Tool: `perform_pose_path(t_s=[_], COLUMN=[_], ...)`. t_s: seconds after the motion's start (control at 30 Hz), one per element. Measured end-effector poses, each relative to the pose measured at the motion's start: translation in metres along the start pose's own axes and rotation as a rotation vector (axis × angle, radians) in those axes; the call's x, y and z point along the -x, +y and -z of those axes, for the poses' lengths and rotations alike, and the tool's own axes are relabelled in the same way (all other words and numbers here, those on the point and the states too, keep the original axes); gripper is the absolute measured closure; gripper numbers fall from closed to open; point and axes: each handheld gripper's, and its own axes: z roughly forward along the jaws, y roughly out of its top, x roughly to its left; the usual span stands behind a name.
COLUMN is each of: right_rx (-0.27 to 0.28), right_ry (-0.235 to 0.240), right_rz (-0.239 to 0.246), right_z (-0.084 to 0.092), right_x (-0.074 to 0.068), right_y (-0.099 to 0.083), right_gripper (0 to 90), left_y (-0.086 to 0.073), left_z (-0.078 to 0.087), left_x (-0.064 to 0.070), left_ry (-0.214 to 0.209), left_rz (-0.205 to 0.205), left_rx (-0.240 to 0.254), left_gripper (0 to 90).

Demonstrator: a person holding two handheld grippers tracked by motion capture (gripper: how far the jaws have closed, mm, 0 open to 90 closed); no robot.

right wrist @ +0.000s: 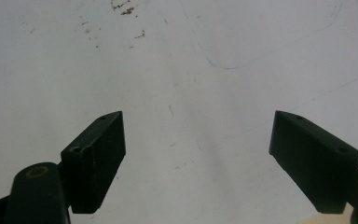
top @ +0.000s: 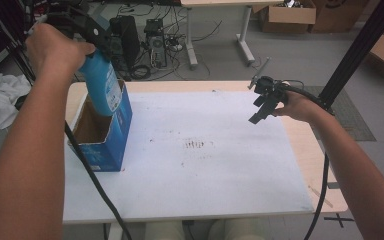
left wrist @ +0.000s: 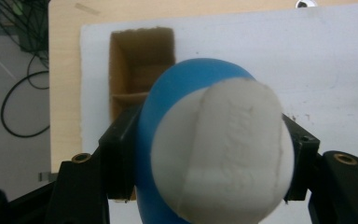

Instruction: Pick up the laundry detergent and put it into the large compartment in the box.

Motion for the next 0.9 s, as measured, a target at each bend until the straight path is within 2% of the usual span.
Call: perform_pose_path(t_s=[0.1,0.27,0.43,0.8,0.9], right_rx=[-0.001,0.002,0.001,-0.007,-0.009], right_ry=[0.001,0.000,0.001,0.002,-0.001], right_rz=[0.004,0.002,-0.005,-0.001,-0.008], right_z=[0.000,0.000,0.000,-0.002,-0.002], right_x=[-0.001,-0.001,-0.001,-0.002,-0.001], right_y=[0.000,-0.001,-0.002,-0.001,-0.002], right_gripper=[18.5,18.4,18.4,18.5,18.4], left_y=[-0.003,-0.006,-0.009,-0.018,-0.022], left_z=[-0.003,-0.010,-0.015,-0.036,-0.050], left_x=[-0.005,-0.012,-0.019,-0.034,-0.038], left_ry=[0.024,0.049,0.056,0.067,0.068], left_rz=[0.020,0.023,0.031,0.017,0.012], left_rx=[0.002,-0.006,-0.005,-0.007,-0.013], left_gripper=[37.5,37.5,37.5,37.6,37.6])
